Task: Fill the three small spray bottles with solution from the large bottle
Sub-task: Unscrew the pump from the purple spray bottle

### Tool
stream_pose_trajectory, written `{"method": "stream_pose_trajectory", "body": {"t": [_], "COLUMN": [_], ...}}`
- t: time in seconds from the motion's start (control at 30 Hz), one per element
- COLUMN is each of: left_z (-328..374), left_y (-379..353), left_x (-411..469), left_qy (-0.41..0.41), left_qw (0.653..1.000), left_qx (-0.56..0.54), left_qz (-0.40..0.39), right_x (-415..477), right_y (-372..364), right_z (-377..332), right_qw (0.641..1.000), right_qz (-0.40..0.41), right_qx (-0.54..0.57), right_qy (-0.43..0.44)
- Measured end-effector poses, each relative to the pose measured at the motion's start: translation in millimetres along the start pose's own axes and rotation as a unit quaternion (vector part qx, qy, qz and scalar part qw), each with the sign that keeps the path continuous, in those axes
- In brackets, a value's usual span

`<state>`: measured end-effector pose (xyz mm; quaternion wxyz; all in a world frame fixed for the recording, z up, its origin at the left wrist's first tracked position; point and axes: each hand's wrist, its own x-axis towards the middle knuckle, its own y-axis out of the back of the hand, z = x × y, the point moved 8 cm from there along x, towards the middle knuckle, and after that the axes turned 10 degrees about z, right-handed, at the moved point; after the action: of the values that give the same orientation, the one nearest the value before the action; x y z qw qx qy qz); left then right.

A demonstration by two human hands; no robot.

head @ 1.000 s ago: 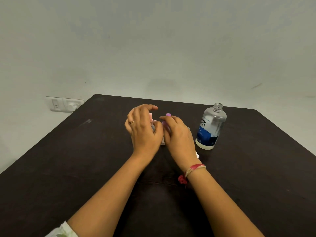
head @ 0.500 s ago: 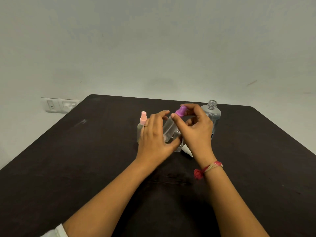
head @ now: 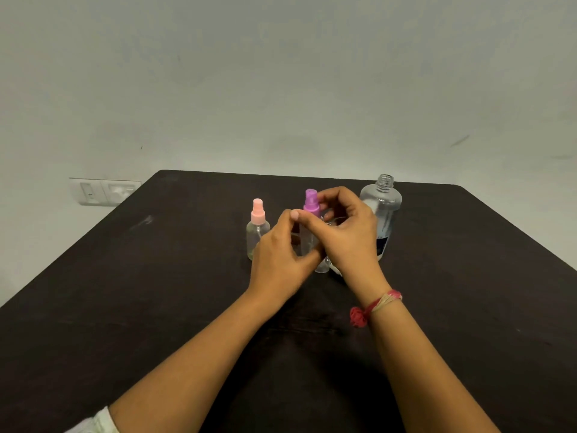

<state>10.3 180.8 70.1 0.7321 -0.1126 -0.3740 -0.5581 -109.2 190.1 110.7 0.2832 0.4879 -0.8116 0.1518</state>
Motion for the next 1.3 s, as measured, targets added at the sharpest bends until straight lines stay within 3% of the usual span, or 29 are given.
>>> {"method": "stream_pose_trajectory", "body": {"t": [0.17, 0.3, 0.53, 0.77, 1.03, 1.3], "left_z": [-2, 3, 5, 3, 5, 6], "left_y": [-2, -6, 6, 2, 4, 2], "left_x": [-3, -2, 5, 3, 3, 0], "left_qy": [0.0, -0.023, -0.046, -0.039, -0.047, -0.052], "left_qw": [1.0, 0.997, 0.996, 0.997, 0.995, 0.996], "left_qx": [0.004, -0.057, -0.07, -0.07, -0.089, -0.07], "left_qz": [-0.007, -0.037, 0.012, -0.002, 0.005, -0.004], "right_x": [-1, -1, -7, -6, -11, -8], "right_y": [-2, -4, -15, -13, -21, -15], "right_z": [5, 4, -2, 0, -4, 4], "right_qw": [0.998, 0.994, 0.986, 0.988, 0.972, 0.979], "right_qz": [0.0, -0.025, -0.087, -0.06, -0.108, -0.058], "right_qx": [0.056, 0.084, 0.134, 0.132, 0.194, 0.178], "right_qy": [-0.04, -0.061, -0.053, -0.055, -0.077, -0.085]}}
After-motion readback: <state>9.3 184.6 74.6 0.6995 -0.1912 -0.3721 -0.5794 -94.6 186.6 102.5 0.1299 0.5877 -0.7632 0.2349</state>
